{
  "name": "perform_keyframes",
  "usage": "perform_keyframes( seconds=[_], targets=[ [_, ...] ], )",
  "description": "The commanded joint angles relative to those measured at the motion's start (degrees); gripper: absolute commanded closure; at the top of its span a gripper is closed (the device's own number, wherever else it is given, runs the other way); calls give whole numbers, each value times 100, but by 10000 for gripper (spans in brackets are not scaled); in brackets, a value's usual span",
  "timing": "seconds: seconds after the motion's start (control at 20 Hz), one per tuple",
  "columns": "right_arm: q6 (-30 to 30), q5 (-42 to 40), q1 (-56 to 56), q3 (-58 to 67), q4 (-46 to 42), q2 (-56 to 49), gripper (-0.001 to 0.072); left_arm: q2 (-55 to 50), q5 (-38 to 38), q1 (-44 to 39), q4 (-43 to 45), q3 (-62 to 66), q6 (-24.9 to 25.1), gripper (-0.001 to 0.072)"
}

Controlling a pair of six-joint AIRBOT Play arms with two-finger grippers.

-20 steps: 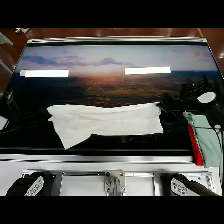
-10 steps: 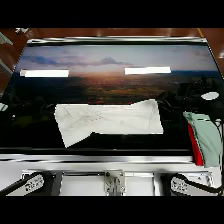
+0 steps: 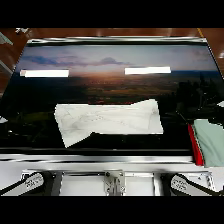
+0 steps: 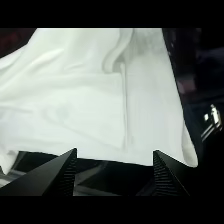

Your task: Fold the shirts.

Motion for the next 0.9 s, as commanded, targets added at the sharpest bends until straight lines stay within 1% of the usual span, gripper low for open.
perform_keyframes(
  seconds=[0.0, 0.4, 0.45, 0.5, 0.55, 0.6, 0.65, 0.7, 0.75, 0.85],
  targets=[
    [17, 66, -59, -129, 24, 13, 123, -59, 509, -393, -210, -785, 179, 114],
    [136, -90, -59, -129, -66, 13, 123, -417, 1182, -1451, -1054, -911, 177, 115],
    [168, -87, -59, -129, -142, 13, 123, -474, 1303, -1593, -1196, -911, 140, 125],
    [229, -66, -59, -129, -306, 13, 122, -507, 1434, -1705, -1298, -911, 39, 260],
    [310, -22, -57, -129, -557, 13, 119, -527, 1554, -1788, -1377, -909, -52, 453],
    [431, 44, -59, -129, -931, 11, 35, -525, 1609, -1832, -1445, -905, -57, 546],
    [525, 142, -59, -140, -1233, -15, 35, -516, 1602, -1834, -1447, -894, -55, 615],
    [570, 225, -59, -190, -1362, -59, 35, -496, 1576, -1834, -1443, -883, -7, 666],
    [568, 232, -57, -275, -1309, -129, 35, -463, 1558, -1834, -1445, -874, 122, 665],
    [555, 153, -57, -463, -1062, -350, 35, -330, 1556, -1834, -1443, -874, 179, 665]
  ],
)
